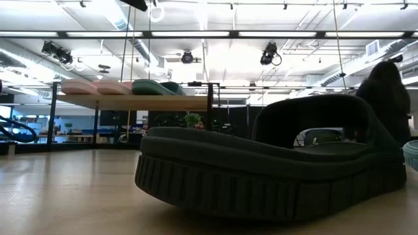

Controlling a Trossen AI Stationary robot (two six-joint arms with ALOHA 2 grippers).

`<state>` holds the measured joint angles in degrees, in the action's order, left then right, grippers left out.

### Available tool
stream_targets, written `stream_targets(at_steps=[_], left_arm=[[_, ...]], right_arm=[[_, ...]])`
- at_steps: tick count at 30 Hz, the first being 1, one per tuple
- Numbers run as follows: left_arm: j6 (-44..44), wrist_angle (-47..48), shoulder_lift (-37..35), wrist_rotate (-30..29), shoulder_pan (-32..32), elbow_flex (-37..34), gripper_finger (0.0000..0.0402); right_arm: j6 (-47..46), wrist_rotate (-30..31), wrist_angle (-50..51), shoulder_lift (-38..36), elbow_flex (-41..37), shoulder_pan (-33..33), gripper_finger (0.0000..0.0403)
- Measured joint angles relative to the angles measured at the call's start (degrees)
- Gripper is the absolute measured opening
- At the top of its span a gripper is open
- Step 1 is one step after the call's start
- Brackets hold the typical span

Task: Pick and place slides into the shelf
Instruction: Put the green slide on the shelf

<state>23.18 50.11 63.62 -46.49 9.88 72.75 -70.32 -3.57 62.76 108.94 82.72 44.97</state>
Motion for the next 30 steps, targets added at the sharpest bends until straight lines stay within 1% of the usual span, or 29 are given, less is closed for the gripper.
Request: stream_targets(at_steps=[3, 9, 13, 18, 22, 27, 30], left_arm=[[-0.3, 0.0, 1.4, 0.0, 0.0, 0.0, 0.0009], [-3.2, 0.0, 3.3, -0.1, 0.0, 0.0, 0.0015], [-3.3, 0.0, 3.7, -0.1, 0.0, 0.0, 0.0019], [-3.4, 0.0, 3.7, -0.1, 0.0, 0.0, 0.0010], [-3.5, 0.5, 3.6, -0.1, 0.0, 0.0, 0.0007], [-3.1, 0.9, 3.6, -0.1, 0.0, 0.0, 0.0021], [-2.8, 0.9, 3.6, -0.1, 0.0, 0.0, 0.0024]], right_arm=[[0.4, 0.3, 0.0, 1.0, 0.0, 0.0, 0.0080], [3.0, 4.2, 1.6, 1.9, 0.0, -0.5, 0.0070], [3.1, 9.6, 5.7, 2.0, 0.0, -0.6, 0.0064], [4.5, 16.0, 9.6, 2.0, 0.0, -0.8, 0.0057], [4.3, 16.4, 10.5, 1.7, 0.0, -1.5, 0.0055], [0.4, 15.4, 10.4, 0.0, 0.2, -1.8, 0.0055], [1.2, 14.9, 10.3, -0.3, 0.2, -1.7, 0.0055]])
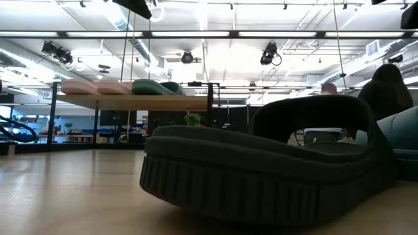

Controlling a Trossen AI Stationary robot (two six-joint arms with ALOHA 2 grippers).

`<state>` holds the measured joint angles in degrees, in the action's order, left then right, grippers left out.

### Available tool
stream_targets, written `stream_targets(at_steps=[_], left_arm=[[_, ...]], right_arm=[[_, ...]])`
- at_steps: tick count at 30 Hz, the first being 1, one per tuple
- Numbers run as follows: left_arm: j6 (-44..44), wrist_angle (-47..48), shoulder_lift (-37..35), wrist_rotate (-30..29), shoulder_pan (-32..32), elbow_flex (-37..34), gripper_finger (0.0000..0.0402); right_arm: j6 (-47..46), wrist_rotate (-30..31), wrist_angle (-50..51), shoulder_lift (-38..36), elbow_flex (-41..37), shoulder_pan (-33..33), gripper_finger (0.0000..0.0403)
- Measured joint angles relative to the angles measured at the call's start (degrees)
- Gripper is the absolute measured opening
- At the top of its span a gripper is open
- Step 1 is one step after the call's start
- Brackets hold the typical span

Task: Pick and place slides into the shelf
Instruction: Put the green slide on the shelf

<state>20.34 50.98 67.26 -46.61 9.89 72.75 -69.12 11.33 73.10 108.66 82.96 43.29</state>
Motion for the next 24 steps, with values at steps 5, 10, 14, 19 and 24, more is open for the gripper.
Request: stream_targets(at_steps=[5, 10, 14, 19, 24], left_arm=[[0.0, 0.0, 0.0, 0.1, 0.0, 0.0, 0.0013], [0.0, 0.0, 0.0, 0.3, 0.0, 0.0, 0.0007], [0.1, 0.0, 0.0, 0.3, 0.0, 0.0, 0.0014], [0.1, 0.0, 0.0, 0.4, 0.0, 0.0, 0.0023], [0.1, 0.0, 0.0, 0.4, 0.0, 0.0, 0.0014]], right_arm=[[9.9, -2.8, -0.9, 0.0, 0.0, -0.5, 0.0058], [11.5, -0.7, -1.6, 0.0, 0.0, -1.7, 0.0060], [11.4, 0.5, -3.3, 0.1, 0.0, -1.5, 0.0063], [13.3, 0.6, -3.0, 0.1, -0.6, -1.5, 0.0087], [13.7, 0.7, -4.6, 0.2, -3.1, -1.6, 0.0131]])
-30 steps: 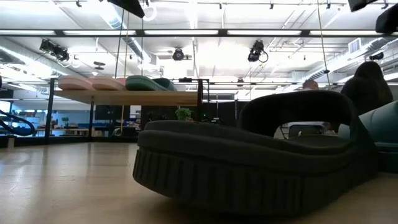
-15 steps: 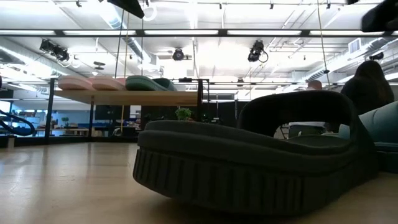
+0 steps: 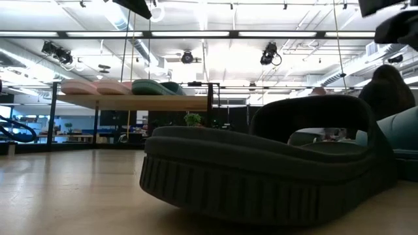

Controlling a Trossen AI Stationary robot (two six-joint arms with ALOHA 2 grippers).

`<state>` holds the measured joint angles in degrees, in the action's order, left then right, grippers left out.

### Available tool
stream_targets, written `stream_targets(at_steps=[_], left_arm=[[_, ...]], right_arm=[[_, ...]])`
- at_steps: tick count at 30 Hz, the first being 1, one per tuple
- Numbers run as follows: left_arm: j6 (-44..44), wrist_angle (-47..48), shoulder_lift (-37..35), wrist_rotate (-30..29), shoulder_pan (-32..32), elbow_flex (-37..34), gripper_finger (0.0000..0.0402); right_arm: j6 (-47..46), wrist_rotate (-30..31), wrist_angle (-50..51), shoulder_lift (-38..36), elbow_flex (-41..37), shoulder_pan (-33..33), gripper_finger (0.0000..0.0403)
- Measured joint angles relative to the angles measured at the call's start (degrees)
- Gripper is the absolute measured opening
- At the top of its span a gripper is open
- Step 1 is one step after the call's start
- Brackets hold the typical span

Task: Pick and place slides into the shelf
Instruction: Put the green slide on the shelf

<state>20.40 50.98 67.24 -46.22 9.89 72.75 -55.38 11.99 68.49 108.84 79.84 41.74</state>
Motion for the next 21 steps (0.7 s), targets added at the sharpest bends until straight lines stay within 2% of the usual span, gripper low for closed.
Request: stream_targets(at_steps=[4, 10, 17, 21], left_arm=[[0.0, 0.0, 0.0, 0.0, 0.0, 0.0, 0.0007], [0.0, 0.0, 0.0, 0.0, 0.0, 0.0, 0.0016], [0.0, 0.1, 0.0, 0.0, 0.0, 0.0, 0.0021], [0.0, 0.1, 0.0, 0.0, 0.0, 0.0, 0.0011]], right_arm=[[0.0, 0.7, -0.9, 0.0, -2.0, 0.0, 0.0163], [-1.3, 9.4, -0.8, 0.0, -3.9, -0.1, 0.0179], [-1.4, 18.6, -1.3, 0.0, -7.0, -1.2, 0.0157], [-1.4, 19.9, -2.9, 0.0, -9.7, -3.0, 0.0116]])
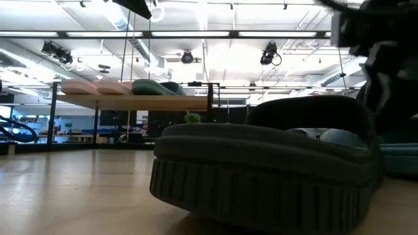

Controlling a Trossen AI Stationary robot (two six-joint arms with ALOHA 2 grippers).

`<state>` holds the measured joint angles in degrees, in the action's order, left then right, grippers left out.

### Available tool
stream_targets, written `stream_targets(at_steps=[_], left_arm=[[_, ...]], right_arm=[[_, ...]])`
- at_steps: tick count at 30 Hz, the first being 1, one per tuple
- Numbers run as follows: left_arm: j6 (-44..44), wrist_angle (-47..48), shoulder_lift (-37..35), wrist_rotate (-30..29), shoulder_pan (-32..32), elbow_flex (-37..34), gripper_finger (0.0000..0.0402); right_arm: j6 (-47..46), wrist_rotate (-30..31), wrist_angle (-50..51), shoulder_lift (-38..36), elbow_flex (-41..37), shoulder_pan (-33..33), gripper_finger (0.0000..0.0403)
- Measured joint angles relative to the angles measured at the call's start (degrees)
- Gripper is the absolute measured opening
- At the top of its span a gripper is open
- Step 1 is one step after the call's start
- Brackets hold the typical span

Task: Pick and place slides into the shelf
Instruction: Put the green slide on the shelf

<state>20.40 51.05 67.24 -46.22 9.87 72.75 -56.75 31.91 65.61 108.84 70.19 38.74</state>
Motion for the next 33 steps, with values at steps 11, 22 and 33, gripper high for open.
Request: stream_targets(at_steps=[11, 22, 33], left_arm=[[3.3, 0.1, 0.0, 0.0, 0.0, 0.0, 0.0019], [3.0, 1.9, 0.0, 0.0, 2.4, 0.0, 0.0009], [-3.9, 1.9, 0.0, -4.1, 2.9, 0.0, 0.0009]], right_arm=[[2.6, 18.6, 8.7, -2.1, 2.8, -2.5, 0.0011], [28.4, 46.4, -1.5, -16.7, 16.2, -12.1, 0.0011], [83.4, 10.2, -56.4, -16.1, 12.9, -33.6, 0.0011]])
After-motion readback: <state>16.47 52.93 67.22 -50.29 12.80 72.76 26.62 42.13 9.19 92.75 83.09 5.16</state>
